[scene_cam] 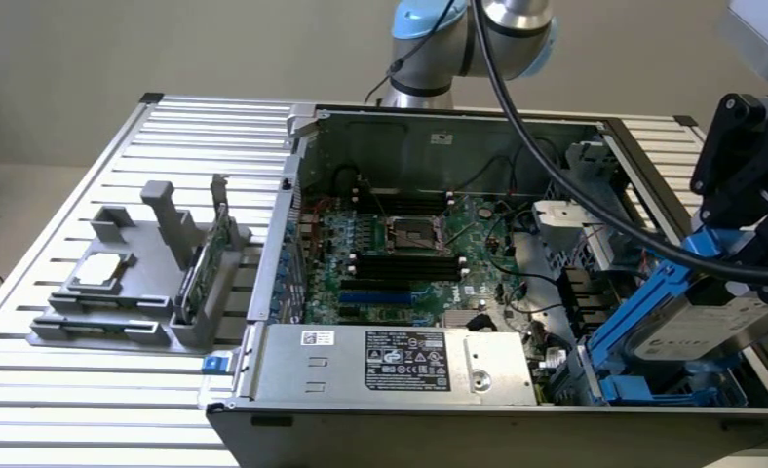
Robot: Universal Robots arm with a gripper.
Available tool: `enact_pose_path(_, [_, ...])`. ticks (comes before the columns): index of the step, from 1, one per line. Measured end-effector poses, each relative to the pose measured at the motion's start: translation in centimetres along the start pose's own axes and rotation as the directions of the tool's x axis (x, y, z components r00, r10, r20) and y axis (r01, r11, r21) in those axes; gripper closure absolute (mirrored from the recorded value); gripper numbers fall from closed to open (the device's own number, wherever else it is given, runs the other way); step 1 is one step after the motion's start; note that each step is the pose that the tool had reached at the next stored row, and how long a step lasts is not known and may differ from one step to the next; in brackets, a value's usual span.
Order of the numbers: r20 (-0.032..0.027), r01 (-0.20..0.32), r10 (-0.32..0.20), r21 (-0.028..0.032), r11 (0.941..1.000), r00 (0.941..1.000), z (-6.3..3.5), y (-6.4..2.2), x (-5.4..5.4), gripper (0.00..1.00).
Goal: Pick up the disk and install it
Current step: 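Insert the disk into the insertion slot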
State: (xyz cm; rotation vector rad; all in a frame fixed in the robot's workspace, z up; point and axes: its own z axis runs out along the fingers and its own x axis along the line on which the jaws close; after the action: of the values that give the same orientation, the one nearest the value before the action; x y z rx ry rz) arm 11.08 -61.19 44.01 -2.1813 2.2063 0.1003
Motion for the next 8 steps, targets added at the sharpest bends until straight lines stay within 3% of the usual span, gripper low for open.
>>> enact_pose_path(8, [0.0,0.0,0.0,0.0,1.0,1.0,0.28,-0.01,0.02,0.67])
